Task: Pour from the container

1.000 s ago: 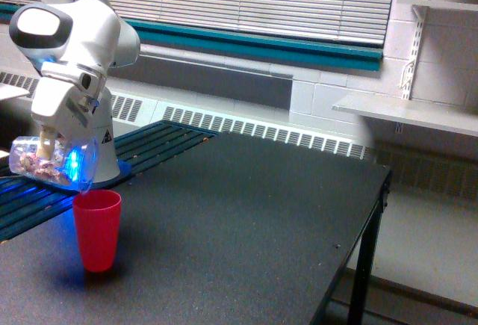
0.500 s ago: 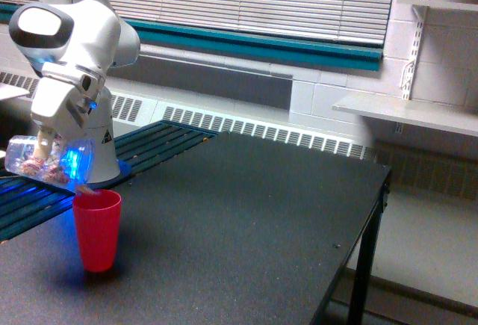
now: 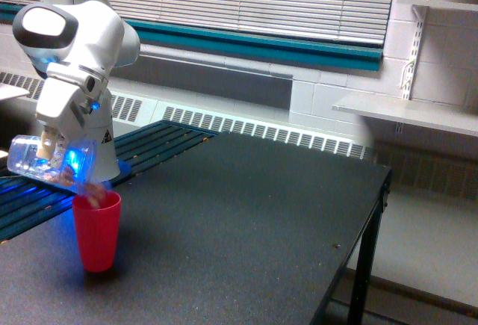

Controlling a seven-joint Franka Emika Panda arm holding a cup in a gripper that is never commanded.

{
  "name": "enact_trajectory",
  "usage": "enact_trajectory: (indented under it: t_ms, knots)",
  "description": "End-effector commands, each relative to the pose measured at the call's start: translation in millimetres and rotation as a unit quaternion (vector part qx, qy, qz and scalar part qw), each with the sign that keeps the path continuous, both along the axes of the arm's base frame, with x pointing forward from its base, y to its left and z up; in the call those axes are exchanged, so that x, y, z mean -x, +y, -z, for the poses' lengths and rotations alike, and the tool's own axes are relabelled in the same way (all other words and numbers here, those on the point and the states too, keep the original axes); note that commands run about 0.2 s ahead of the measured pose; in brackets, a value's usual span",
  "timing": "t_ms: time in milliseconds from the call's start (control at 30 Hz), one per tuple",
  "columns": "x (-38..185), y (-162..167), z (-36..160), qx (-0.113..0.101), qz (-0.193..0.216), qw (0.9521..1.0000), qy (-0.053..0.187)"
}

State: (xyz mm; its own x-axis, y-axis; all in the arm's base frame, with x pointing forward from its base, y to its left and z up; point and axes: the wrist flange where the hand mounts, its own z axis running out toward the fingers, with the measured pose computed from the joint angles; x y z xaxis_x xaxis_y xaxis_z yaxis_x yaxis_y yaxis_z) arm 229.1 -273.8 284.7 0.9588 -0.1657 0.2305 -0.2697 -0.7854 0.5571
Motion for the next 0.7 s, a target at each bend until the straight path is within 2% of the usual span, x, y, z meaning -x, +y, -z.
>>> enact_trajectory:
  t_ms: [33,500,600,700]
  knots:
    - [-3.1,0.0,-2.9,0.008,-0.008,0.9999,0.003]
    - [-5.7,-2.2,-9.2,0.01,-0.004,0.9999,-0.007]
    - [-9.3,-3.6,-15.5,0.011,-0.003,0.9998,-0.017]
    - [-16.4,-7.9,-29.1,0.011,0.003,0.9993,-0.037]
